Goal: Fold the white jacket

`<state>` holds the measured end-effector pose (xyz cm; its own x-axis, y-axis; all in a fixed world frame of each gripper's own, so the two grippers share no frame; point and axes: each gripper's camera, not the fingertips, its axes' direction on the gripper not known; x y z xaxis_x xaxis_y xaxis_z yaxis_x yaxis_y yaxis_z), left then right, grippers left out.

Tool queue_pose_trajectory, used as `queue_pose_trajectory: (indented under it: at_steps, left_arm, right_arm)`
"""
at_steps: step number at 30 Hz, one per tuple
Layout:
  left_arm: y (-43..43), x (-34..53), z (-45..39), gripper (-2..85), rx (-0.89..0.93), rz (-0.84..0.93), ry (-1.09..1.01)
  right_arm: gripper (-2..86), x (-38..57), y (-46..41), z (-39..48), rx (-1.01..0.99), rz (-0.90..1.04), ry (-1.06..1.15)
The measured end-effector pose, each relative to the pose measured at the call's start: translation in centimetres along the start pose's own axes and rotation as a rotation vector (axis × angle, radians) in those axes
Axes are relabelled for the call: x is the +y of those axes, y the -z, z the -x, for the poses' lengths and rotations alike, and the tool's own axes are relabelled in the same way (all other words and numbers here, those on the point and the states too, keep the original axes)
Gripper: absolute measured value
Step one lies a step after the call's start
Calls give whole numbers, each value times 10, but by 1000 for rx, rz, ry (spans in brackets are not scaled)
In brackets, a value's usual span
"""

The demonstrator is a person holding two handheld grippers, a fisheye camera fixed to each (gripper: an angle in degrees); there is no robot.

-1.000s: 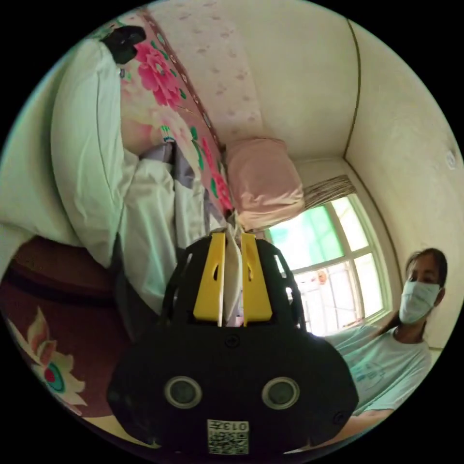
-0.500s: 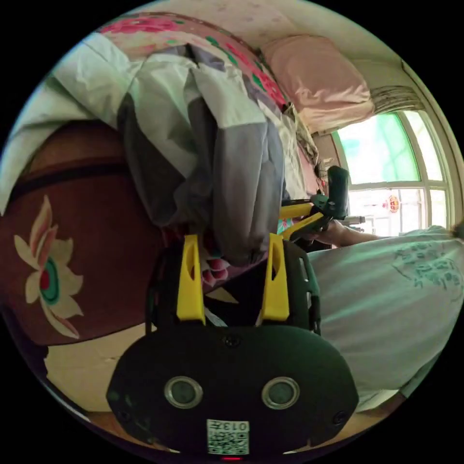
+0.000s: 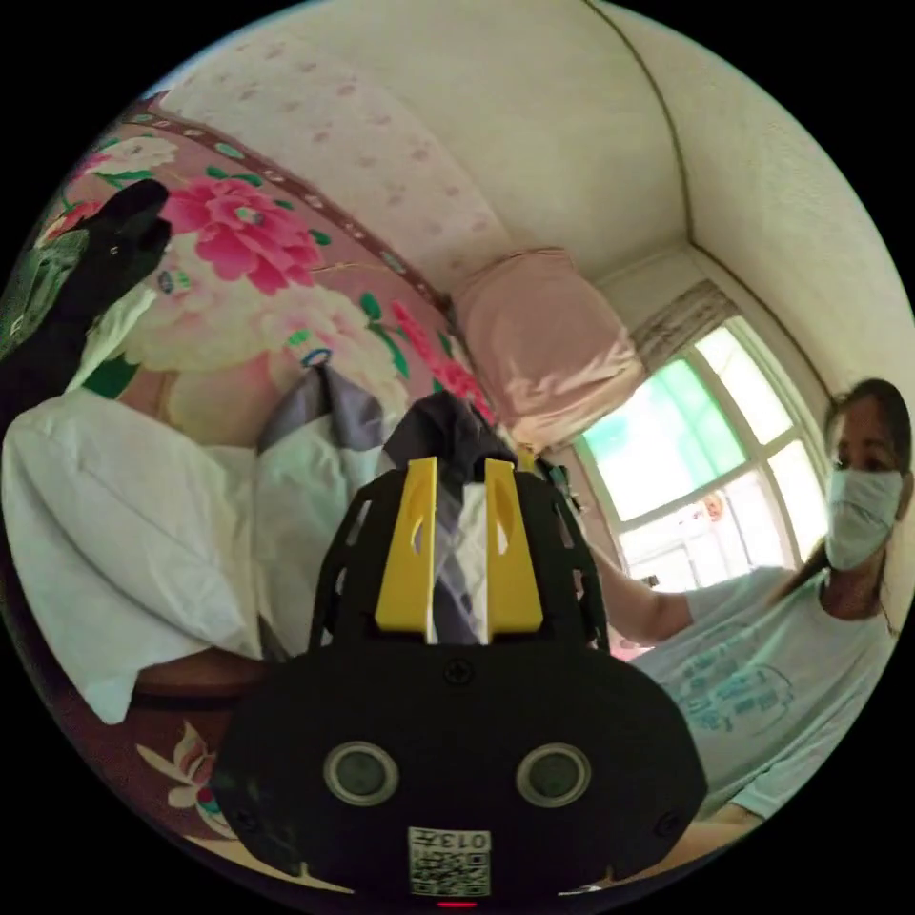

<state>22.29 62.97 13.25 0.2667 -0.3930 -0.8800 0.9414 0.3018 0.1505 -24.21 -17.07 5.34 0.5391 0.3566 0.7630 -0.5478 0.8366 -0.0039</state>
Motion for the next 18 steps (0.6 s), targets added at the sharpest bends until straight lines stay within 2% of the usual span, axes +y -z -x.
queue_pose_trajectory:
  at_steps: [2,4,6,10,12,14,16,18]
  left_arm:
    - [-11,14,4,112,-55,93,5]
    - [-20,39,0,128,-169,193,-44]
    - [-37,80,-3,150,-266,363,-111]
    - [-67,134,-3,163,-277,603,-180]
    - [-79,147,-1,155,-299,653,-202]
    - [-89,147,3,119,-281,681,-174]
    - [-102,146,5,83,-281,781,-152]
    - [-94,153,-3,62,-262,829,-207]
  right_arm:
    - [95,-13,5,-10,7,-23,-53]
    - [93,-11,9,8,106,-3,39]
    - [94,10,7,32,237,104,133]
    - [92,72,-20,45,400,389,207]
    - [87,124,-57,53,535,591,283]
    - [71,157,-85,59,629,680,358]
    - [36,179,-105,59,714,721,413]
    - [23,184,-105,63,719,718,352]
